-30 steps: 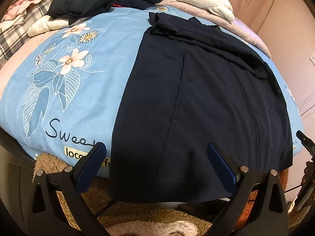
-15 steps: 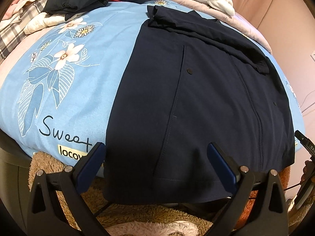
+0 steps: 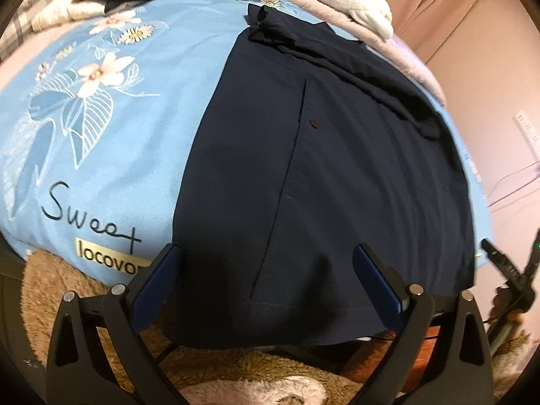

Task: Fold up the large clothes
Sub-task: 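Move both open grippers to the jacket hem, then close both grippers on the jacket hem, then lift the hem with both grippers and fold it toward the collar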

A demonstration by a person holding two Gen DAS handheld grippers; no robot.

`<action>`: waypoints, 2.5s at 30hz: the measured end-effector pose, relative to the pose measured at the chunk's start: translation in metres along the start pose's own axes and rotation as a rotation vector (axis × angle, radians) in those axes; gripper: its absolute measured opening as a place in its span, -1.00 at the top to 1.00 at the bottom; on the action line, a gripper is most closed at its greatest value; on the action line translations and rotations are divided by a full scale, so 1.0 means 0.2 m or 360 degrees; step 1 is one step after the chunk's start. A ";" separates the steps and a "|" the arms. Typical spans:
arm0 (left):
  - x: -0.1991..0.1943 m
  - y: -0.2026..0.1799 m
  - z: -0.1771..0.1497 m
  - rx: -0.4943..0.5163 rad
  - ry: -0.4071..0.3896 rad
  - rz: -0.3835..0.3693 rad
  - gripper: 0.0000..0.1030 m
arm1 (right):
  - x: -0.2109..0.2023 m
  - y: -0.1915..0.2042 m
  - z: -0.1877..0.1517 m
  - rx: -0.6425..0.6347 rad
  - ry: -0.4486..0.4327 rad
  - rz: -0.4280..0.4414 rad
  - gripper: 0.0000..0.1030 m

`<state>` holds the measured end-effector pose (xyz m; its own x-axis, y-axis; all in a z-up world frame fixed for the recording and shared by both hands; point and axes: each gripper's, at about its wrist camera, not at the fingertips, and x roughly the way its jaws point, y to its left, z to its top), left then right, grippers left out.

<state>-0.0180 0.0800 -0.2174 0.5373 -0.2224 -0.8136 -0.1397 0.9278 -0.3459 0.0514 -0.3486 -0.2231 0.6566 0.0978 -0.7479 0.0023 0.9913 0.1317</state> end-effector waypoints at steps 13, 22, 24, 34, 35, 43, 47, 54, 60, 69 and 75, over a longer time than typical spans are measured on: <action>0.01 0.11 -0.02 -0.0087 0.0118 -0.0044 -0.70 | 0.04 -0.07 -0.03 0.0049 0.0119 0.0163 -0.68; 0.02 0.15 -0.01 -0.0155 0.0163 -0.0251 -0.43 | 0.15 -0.04 -0.05 0.0032 0.0276 0.0275 -0.29; 0.03 0.16 -0.01 -0.0245 0.0221 -0.0515 -0.01 | 0.15 -0.02 -0.05 0.0051 0.0312 0.0460 -0.25; 0.08 0.05 -0.01 -0.0183 0.0264 -0.0430 0.11 | 0.17 -0.03 -0.03 -0.0025 0.0361 0.0313 -0.14; 0.07 0.04 -0.01 -0.0180 0.0248 -0.0431 0.13 | 0.18 -0.03 -0.03 -0.0009 0.0368 0.0327 -0.14; 0.05 0.02 0.00 -0.0154 0.0084 -0.0356 0.80 | 0.18 0.02 -0.03 -0.0101 0.0354 0.0320 0.59; -0.08 -0.02 0.01 -0.0122 -0.0043 -0.0341 0.83 | 0.12 0.02 0.01 0.0014 0.0322 0.0529 0.83; -0.31 -0.17 0.07 0.0031 -0.0232 -0.0325 0.85 | -0.16 0.05 0.13 0.0049 0.0076 0.0700 0.85; -0.53 -0.20 0.09 0.0058 -0.0342 -0.0457 0.85 | -0.43 0.05 0.19 0.0039 -0.0134 0.0853 0.86; -0.85 -0.20 0.07 0.0043 -0.0510 -0.0539 0.85 | -0.70 0.01 0.21 0.0088 -0.0388 0.0905 0.87; -1.02 -0.24 0.04 0.0082 -0.0597 -0.0552 0.85 | -0.79 0.02 0.21 0.0113 -0.0488 0.0877 0.87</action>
<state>-0.1136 0.0830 -0.0306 0.8077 -0.4056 -0.4279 0.1357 0.8342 -0.5345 -0.0214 -0.3642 -0.0776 0.7618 0.5521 -0.3390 -0.3546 0.7932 0.4951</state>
